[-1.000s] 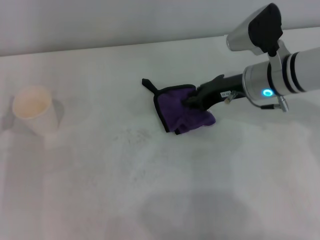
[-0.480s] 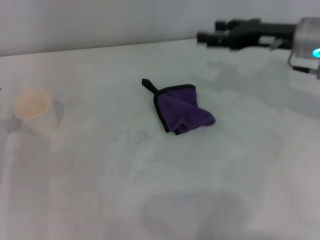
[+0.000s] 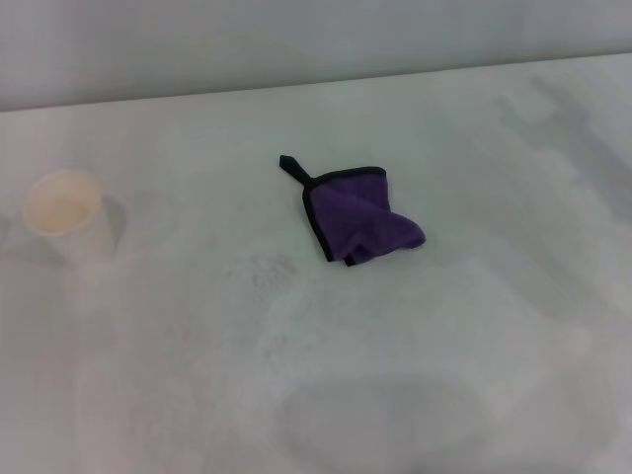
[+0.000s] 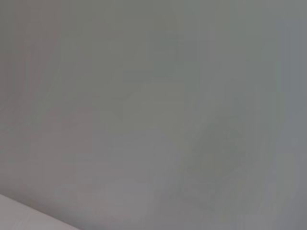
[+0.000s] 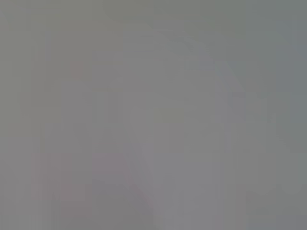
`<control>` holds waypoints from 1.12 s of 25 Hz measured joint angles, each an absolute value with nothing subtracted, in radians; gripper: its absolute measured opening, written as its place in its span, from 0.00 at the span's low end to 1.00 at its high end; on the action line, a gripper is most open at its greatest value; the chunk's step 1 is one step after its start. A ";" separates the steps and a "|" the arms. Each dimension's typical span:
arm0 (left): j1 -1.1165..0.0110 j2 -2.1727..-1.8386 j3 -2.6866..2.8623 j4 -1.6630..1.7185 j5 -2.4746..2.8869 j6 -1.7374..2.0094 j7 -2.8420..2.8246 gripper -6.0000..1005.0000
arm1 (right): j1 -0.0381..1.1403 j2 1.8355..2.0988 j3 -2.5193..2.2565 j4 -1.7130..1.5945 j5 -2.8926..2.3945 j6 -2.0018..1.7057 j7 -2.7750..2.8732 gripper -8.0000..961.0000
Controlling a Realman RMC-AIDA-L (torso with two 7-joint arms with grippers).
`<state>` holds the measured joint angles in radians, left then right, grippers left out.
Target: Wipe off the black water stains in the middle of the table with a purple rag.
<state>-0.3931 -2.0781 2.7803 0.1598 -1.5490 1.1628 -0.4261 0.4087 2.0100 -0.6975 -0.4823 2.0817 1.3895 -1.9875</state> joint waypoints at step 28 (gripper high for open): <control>-0.403 -2.075 2.697 0.115 -1.542 1.161 -0.427 0.88 | 0.419 2.021 -0.663 -0.024 2.238 1.259 -2.663 0.91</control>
<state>-0.4030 -2.0748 2.6973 0.1153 -1.5420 1.1612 -0.4266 0.4187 2.0214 -0.6625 -0.0237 2.2376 1.2592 -2.6630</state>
